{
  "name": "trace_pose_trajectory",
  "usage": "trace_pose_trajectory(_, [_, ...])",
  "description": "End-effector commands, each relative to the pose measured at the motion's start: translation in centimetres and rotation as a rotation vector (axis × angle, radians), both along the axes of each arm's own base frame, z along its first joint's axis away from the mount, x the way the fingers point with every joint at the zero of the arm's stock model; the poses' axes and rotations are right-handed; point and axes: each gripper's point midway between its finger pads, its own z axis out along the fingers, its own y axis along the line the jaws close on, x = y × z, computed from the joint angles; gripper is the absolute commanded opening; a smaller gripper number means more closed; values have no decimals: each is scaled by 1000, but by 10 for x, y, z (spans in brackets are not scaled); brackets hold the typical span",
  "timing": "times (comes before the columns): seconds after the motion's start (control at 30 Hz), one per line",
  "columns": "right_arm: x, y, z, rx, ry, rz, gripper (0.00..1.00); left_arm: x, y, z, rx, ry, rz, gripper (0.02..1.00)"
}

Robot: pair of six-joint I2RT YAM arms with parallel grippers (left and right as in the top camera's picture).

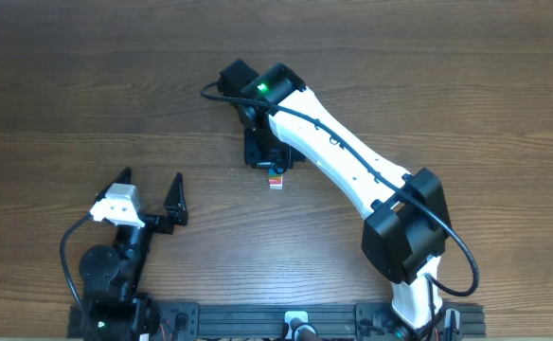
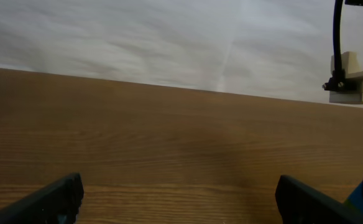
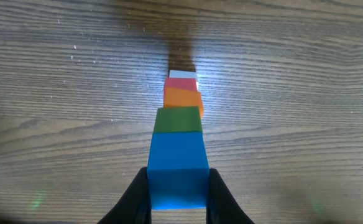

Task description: Stack Cubes

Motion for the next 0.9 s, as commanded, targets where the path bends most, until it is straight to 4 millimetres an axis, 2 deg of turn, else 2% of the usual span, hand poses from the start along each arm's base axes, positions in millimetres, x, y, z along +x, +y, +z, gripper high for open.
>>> trace_pose_trajectory(0.03, [-5, 3, 8, 20, -12, 0, 178, 0, -1, -1, 10, -3, -8, 996])
trace_pose_trajectory(0.2, [-5, 4, 8, 20, -12, 1, 215, 0, -1, -1, 10, -3, -8, 998])
trace_pose_trajectory(0.9, [-7, 3, 3, 16, -8, -5, 215, 0, -1, -1, 10, -3, -8, 996])
